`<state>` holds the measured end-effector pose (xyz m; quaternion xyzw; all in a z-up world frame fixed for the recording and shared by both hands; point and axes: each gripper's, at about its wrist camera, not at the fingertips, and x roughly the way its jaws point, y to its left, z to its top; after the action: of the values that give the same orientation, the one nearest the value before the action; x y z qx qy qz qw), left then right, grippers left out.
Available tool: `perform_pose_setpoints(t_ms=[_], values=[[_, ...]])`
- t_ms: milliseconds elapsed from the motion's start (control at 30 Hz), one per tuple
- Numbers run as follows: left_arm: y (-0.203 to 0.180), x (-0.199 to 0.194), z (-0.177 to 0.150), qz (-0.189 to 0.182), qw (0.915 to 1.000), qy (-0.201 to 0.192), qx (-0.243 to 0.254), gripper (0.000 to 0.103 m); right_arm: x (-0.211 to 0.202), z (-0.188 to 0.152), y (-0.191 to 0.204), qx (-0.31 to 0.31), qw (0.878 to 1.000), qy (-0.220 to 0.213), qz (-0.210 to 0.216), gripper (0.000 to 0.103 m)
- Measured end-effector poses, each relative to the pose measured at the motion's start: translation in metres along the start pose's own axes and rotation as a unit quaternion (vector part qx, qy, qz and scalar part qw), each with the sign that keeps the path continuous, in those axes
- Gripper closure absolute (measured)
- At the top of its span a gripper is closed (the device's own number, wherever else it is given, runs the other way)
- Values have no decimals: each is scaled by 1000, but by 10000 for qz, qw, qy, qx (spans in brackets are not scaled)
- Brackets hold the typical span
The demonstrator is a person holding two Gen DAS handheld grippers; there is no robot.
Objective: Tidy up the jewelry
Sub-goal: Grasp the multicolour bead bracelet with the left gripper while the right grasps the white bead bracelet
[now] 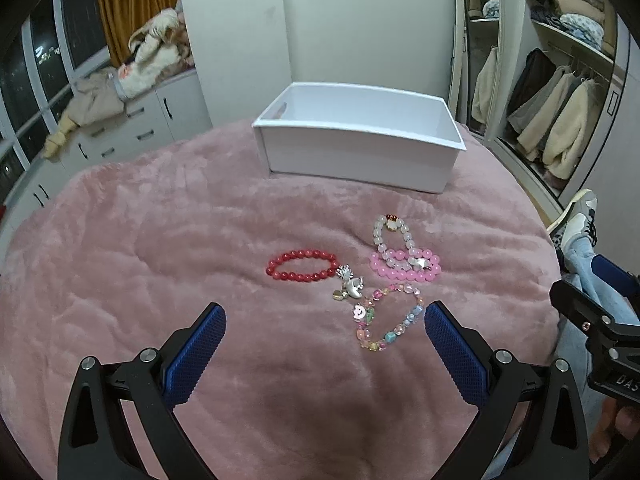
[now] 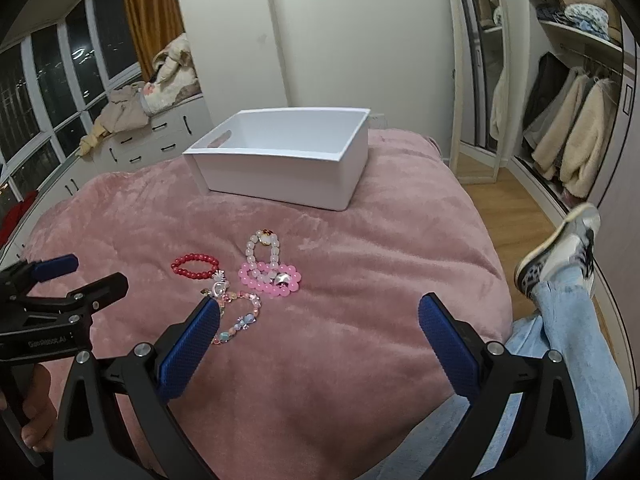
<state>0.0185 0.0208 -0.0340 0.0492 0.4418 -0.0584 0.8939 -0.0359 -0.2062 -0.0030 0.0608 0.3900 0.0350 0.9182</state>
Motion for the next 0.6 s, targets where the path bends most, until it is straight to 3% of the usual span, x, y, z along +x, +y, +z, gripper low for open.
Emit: perform_pose_setpoints(t_ms=[233, 433, 500, 533, 600], values=[[7, 20, -1, 72, 9997, 46, 243, 2, 15, 1, 14, -145, 9998, 136, 42, 5], [9, 43, -5, -390, 9985, 142, 352, 2, 51, 14, 25, -343, 9980, 286, 446, 6], [8, 56, -7, -666, 9968, 219, 375, 2, 70, 22, 23, -310, 9969, 366, 623, 19], [7, 61, -8, -735, 9963, 243, 376, 3, 81, 27, 23, -289, 9964, 446, 667, 20], [4, 72, -11, -856, 9950, 311, 417, 10, 105, 36, 26, -363, 9938, 618, 848, 34]])
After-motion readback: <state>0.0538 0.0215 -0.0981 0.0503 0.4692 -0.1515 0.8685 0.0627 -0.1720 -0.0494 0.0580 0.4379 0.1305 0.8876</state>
